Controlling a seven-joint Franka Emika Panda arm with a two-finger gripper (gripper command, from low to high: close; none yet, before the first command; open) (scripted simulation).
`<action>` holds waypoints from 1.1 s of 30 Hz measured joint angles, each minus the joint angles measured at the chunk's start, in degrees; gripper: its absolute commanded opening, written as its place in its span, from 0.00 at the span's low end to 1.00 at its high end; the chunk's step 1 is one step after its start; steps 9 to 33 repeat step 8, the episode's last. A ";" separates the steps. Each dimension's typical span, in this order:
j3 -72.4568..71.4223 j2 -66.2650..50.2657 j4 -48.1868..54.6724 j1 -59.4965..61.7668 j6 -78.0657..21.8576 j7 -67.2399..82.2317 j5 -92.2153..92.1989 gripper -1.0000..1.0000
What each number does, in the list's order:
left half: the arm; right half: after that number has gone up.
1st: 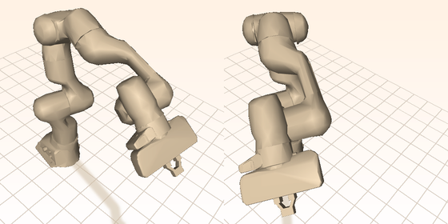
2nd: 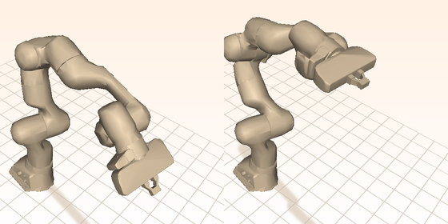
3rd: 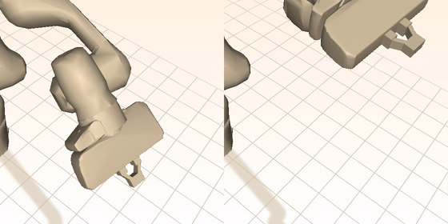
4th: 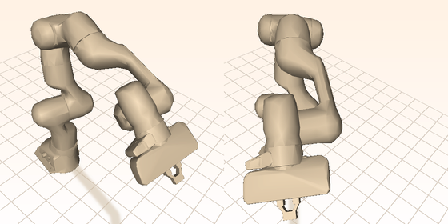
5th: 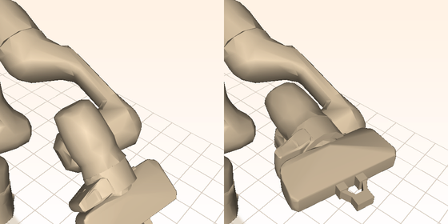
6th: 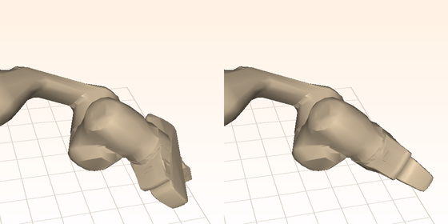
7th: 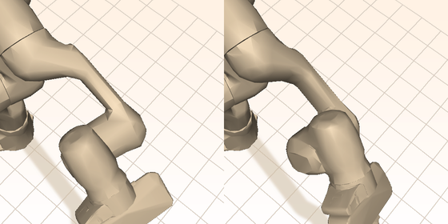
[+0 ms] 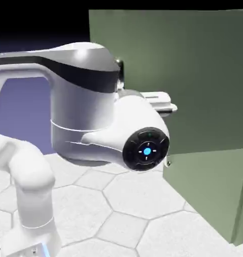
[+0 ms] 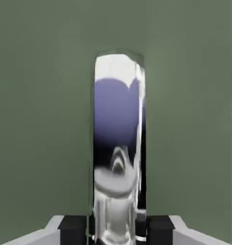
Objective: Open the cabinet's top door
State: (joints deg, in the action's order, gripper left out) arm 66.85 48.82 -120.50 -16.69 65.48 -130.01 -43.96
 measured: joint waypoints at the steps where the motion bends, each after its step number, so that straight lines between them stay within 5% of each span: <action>1: 1.68 -0.16 1.83 -2.08 -1.29 -0.17 0.55 0.00; 8: 11.97 1.12 14.60 -16.60 -9.25 -2.68 3.94 0.00; 33: 11.97 1.12 14.60 -16.60 -9.25 -2.68 3.94 0.00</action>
